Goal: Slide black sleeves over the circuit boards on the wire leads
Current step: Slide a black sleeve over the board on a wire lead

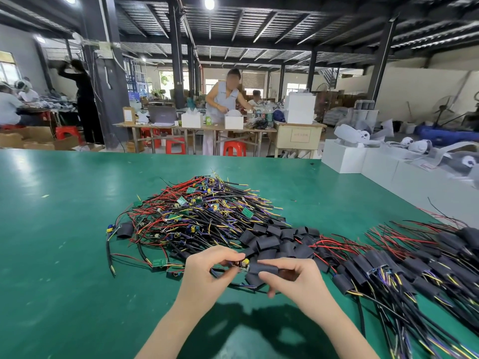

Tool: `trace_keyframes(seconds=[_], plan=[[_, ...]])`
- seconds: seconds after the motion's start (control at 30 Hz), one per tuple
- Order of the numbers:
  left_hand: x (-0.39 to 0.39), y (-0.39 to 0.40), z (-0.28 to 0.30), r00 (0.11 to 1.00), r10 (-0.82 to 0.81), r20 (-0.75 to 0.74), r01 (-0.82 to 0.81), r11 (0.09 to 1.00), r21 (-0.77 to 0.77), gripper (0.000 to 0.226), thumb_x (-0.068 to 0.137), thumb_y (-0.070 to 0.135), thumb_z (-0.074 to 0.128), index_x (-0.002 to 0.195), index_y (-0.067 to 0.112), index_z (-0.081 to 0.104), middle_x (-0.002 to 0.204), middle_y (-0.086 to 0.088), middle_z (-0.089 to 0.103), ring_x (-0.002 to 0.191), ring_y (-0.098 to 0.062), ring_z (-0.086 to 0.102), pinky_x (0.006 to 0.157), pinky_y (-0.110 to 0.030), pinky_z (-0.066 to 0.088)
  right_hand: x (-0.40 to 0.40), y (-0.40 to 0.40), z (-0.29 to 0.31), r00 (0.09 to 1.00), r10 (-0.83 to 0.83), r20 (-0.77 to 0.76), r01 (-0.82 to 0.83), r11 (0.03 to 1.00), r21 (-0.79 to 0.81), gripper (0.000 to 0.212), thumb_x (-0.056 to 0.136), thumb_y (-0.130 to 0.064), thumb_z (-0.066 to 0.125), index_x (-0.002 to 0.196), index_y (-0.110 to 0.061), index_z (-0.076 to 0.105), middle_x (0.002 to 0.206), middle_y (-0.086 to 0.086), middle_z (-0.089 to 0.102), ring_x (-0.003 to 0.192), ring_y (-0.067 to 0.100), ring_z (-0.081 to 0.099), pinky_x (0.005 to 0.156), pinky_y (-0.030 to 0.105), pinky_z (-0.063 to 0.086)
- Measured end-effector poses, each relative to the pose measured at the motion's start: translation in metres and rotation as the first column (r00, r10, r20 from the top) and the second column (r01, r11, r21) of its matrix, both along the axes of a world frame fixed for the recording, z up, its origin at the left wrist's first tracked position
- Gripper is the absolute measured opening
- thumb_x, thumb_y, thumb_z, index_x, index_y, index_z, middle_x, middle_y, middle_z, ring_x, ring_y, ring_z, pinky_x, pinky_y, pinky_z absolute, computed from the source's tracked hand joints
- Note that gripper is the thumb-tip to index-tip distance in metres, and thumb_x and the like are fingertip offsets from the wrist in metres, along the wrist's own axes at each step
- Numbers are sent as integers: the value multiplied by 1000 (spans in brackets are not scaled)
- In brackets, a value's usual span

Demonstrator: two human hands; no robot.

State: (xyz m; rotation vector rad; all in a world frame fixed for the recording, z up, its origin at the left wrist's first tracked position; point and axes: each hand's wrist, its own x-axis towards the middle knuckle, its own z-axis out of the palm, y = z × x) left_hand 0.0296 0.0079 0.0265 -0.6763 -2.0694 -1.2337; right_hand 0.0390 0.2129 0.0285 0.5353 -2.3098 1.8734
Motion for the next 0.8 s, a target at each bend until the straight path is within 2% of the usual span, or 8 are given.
trace_keyframes(seconds=[0.1,0.23,0.27,0.4,0.47,0.57,0.67,0.8], plan=[[1,1,-1,998,0,57,0,1000,5,30,69,-13,76,88,11,78,86,5,74,79,-4,68,72,-19,53,0,0,0,999,38,16,-37,998,-52,24,80,-6,74,92,-27,78,68,3,71,56,17,64,65,22,51],[0,2,-2,991,-13,132,8,999,39,22,70,-5,81,85,11,79,79,5,73,71,-4,67,68,-16,50,-3,-4,-3,994,-89,-63,84,993,-77,27,75,-2,78,96,-19,77,89,7,73,71,29,70,71,42,53],[-1,1,-1,989,-20,146,13,999,47,21,71,-5,80,84,11,78,78,6,73,71,-4,67,68,-16,50,-3,-5,-3,992,-96,-79,91,994,-64,28,74,-2,79,96,-18,77,90,6,72,74,30,70,73,42,53],[-2,0,-4,988,-17,155,11,999,34,25,71,-9,78,84,12,78,78,10,72,73,-3,68,68,-14,50,-2,-5,-5,997,-58,-51,55,997,-57,28,74,-2,78,99,-16,76,89,1,72,74,22,72,70,28,54],[-2,-1,-6,992,3,123,-4,1000,12,27,70,-11,78,86,12,78,82,10,73,76,-2,68,69,-13,50,-2,-6,-7,998,-64,-24,63,996,-67,28,74,-3,79,99,-14,76,87,1,72,73,18,71,69,27,55],[-2,-3,-7,998,15,56,-12,999,-46,30,69,-11,77,87,12,78,85,12,72,80,0,67,69,-14,51,-2,-8,-8,999,-25,37,30,991,-127,27,74,1,77,99,-11,75,81,3,72,65,22,71,61,23,53],[-4,-3,-9,1000,19,22,-18,997,-75,30,70,-12,76,89,12,77,85,13,71,78,1,65,67,-16,51,-3,-7,-8,997,4,75,6,991,-132,27,75,2,76,100,-9,75,75,5,72,63,20,69,60,23,53],[-4,0,-10,999,27,-25,-29,995,-93,26,71,-9,74,88,11,76,84,12,69,76,4,62,67,-11,46,-4,-6,-10,994,18,110,5,979,-205,27,77,5,73,101,-7,74,72,9,72,62,18,68,59,22,54]])
